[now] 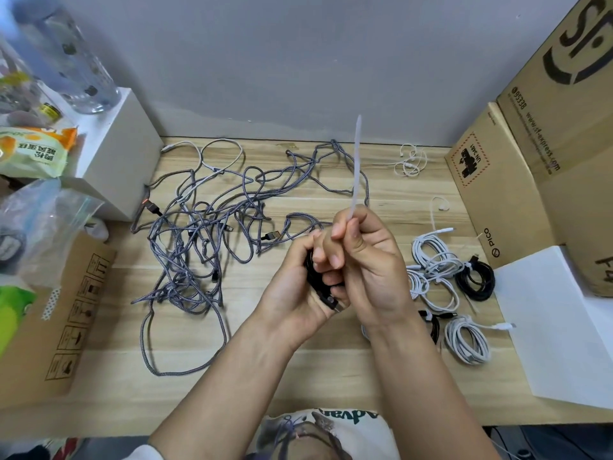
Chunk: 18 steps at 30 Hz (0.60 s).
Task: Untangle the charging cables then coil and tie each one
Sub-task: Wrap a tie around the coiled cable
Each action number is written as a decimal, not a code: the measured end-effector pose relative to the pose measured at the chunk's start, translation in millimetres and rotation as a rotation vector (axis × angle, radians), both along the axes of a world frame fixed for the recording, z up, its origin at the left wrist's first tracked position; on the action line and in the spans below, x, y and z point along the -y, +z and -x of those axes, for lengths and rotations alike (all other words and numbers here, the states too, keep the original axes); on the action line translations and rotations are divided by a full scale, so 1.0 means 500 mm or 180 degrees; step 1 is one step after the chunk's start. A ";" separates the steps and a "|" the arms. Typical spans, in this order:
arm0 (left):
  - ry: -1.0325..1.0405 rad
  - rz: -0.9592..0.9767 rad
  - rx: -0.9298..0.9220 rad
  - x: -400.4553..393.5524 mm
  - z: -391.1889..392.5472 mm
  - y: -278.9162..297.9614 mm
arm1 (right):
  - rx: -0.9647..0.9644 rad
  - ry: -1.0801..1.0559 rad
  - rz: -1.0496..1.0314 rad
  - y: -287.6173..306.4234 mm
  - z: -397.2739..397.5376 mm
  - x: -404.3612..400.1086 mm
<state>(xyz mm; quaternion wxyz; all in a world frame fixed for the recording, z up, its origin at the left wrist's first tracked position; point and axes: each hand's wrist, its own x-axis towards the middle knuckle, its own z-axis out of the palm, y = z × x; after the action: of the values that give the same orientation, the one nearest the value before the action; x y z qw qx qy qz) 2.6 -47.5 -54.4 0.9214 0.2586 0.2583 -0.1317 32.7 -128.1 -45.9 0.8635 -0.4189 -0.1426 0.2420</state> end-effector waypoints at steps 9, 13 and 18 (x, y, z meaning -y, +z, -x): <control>0.0625 0.0363 0.0396 0.016 0.010 0.011 | -0.0114 -0.0071 -0.1147 -0.009 -0.004 -0.006; 0.0428 0.0275 0.0515 0.011 0.013 0.014 | -0.0243 -0.0151 -0.1212 -0.013 -0.008 0.001; -0.0071 -0.0642 0.0846 -0.027 0.027 0.021 | -0.0399 0.0046 -0.1372 -0.002 -0.024 0.046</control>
<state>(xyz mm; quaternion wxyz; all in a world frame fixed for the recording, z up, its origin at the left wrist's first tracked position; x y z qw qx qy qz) -10.8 -33.8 -43.8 0.9153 0.3678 0.1432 -0.0800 44.7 -151.1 -46.8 0.9385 -0.2078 -0.1401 0.2376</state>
